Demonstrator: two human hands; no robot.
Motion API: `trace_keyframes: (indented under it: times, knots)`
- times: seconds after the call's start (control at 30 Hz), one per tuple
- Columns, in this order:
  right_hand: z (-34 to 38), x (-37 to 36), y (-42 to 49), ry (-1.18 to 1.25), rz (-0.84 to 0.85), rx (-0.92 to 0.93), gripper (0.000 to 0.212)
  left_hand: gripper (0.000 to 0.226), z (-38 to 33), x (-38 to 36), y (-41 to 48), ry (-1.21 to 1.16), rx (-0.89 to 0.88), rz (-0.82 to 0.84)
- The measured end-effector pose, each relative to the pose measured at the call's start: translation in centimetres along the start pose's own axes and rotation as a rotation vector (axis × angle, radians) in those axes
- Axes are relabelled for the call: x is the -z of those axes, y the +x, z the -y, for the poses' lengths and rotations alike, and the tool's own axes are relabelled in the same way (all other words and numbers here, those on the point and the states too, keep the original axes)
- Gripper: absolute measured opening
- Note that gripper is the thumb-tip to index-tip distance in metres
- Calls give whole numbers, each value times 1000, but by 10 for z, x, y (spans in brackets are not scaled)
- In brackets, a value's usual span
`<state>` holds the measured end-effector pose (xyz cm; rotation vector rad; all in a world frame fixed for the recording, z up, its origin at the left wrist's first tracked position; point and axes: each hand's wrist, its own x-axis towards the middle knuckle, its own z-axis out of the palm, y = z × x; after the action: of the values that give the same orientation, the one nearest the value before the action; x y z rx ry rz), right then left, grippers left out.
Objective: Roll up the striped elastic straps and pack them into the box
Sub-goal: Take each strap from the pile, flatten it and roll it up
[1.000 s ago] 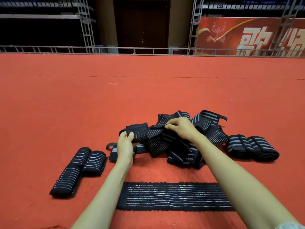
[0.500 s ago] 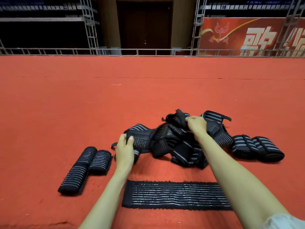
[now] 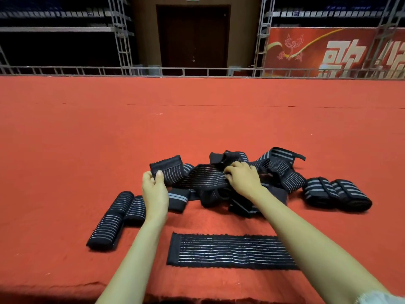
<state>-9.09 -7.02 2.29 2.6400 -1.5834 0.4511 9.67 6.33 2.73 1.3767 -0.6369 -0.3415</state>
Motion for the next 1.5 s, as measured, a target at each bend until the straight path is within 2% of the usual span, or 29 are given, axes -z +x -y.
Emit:
trace_keyframes:
  times: [0.13,0.2,0.3,0.37,0.5,0.6,0.67,0.73,0.8,0.87,0.97,1.0,1.07,1.13,1.23,1.3,1.37,1.43,1.5]
  knots:
    - [-14,4,4,-96,-34,-109,29,11,0,18,-3,88,-92,-104]
    - [-19,4,3,-133,34,-119,28,11,3,22,-3,159,-104,-76]
    - [-20,3,-4,19,127,-52,33,24,6,17,-7,375,-160,111]
    - [-21,4,-10,44,142,-22,40,47,8,7,-11,473,-157,258]
    - [-28,4,-13,21,7,-55,26,92,8,-20,-9,579,-71,473]
    - [-33,6,-12,171,-85,-67,22,109,15,-43,6,615,28,603]
    - [-40,7,-11,239,-95,-26,19,115,16,-59,12,527,132,705]
    - [-49,6,-11,253,-67,35,17,110,14,-74,14,426,160,783]
    - [-56,6,-11,261,-54,78,17,101,14,-88,19,481,34,811]
    - [-60,4,-10,266,-52,103,18,88,13,-98,23,569,-69,810]
    - [-59,3,-8,293,-85,95,17,64,15,-109,24,606,-102,733]
    - [-57,2,-7,318,-109,94,21,52,15,-110,22,601,-130,679]
    - [-52,2,-2,272,-139,145,44,34,13,-109,16,592,-218,623]
    - [-46,2,8,95,-105,228,60,30,10,-106,11,573,-341,669]
    - [-36,7,26,-70,12,252,54,24,0,-99,13,541,-511,686]
    - [-32,11,32,-69,40,228,51,22,-4,-94,17,496,-519,666]
    - [-28,14,33,-47,-2,200,45,30,-9,-91,16,495,-543,671]
    - [-26,16,34,-72,-64,217,35,18,-12,-91,12,499,-551,712]
    - [-27,20,36,-29,-12,226,27,15,-13,-92,9,526,-447,730]
